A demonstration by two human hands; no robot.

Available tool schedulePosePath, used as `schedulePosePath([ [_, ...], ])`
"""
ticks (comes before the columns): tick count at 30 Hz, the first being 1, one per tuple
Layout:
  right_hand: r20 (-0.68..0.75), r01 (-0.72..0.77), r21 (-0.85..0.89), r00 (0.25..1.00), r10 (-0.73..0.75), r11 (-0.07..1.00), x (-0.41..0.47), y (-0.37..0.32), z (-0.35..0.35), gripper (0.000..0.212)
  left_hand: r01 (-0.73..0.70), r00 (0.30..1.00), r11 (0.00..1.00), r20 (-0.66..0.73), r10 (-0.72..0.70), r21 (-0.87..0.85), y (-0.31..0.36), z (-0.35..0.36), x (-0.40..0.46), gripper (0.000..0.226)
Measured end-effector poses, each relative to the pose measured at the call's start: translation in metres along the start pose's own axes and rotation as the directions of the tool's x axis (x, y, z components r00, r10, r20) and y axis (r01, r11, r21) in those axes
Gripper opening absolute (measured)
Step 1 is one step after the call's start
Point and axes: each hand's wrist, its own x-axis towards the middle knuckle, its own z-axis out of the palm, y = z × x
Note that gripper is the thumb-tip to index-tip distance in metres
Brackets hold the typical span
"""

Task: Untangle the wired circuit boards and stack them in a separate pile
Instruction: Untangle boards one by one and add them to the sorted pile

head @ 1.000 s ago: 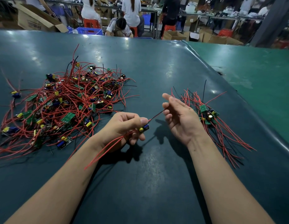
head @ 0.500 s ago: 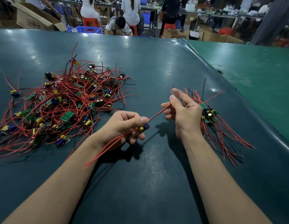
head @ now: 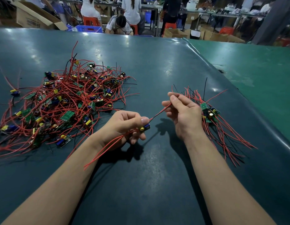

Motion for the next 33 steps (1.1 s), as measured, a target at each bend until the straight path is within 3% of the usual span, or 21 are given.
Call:
schedulePosePath([
  [2,-0.009,0.182,-0.270,0.981,-0.192,0.945,-0.002,0.002,0.001,0.017,0.003,1.000,1.000,0.007,-0.003,0.005,0.001,0.000,-0.001,0.024],
  [4,-0.031,0.210,-0.332,0.972,-0.233,0.920,-0.003,0.003,0.003,0.014,-0.001,1.000,1.000,0.005,0.001,0.005,0.001,0.001,-0.001,0.022],
  [6,-0.034,0.029,-0.127,0.999,-0.034,0.991,-0.005,0.000,0.006,0.011,-0.027,0.999,1.000,-0.035,0.026,-0.016,0.000,0.002,-0.001,0.022],
  [7,0.014,-0.111,-0.044,0.994,0.112,0.993,-0.005,-0.001,0.007,0.024,-0.047,0.997,0.998,-0.070,0.045,-0.028,0.000,0.003,0.000,0.023],
  [9,0.162,-0.329,-0.158,0.921,0.353,0.931,-0.010,-0.003,0.006,0.049,-0.084,0.990,0.995,-0.122,0.077,-0.049,-0.002,0.004,0.001,0.026],
  [12,0.361,-0.342,-0.312,0.821,0.443,0.887,-0.022,0.000,0.010,0.026,-0.091,0.987,0.995,-0.138,0.083,-0.050,-0.001,0.005,0.001,0.023],
  [14,0.382,-0.308,-0.267,0.836,0.394,0.913,-0.024,0.002,0.012,0.018,-0.075,0.989,0.997,-0.133,0.070,-0.032,-0.001,0.005,0.001,0.023],
  [18,0.298,-0.260,-0.197,0.903,0.310,0.945,-0.018,0.001,0.010,0.014,-0.046,0.994,0.999,-0.102,0.046,-0.001,0.000,0.005,0.001,0.021],
  [22,0.154,-0.092,-0.203,0.980,0.124,0.975,-0.013,0.000,0.006,0.015,-0.025,0.998,1.000,-0.057,0.026,0.012,0.001,0.003,0.000,0.026],
  [29,-0.149,0.037,-0.084,0.988,-0.049,0.996,-0.001,-0.003,-0.003,0.022,0.026,1.000,1.000,0.018,-0.026,0.012,0.004,0.005,-0.006,0.024],
  [33,-0.234,-0.001,0.074,0.972,0.018,0.997,0.004,-0.004,-0.005,0.027,0.004,1.000,0.972,0.018,0.000,-0.235,0.005,0.006,-0.006,0.013],
])
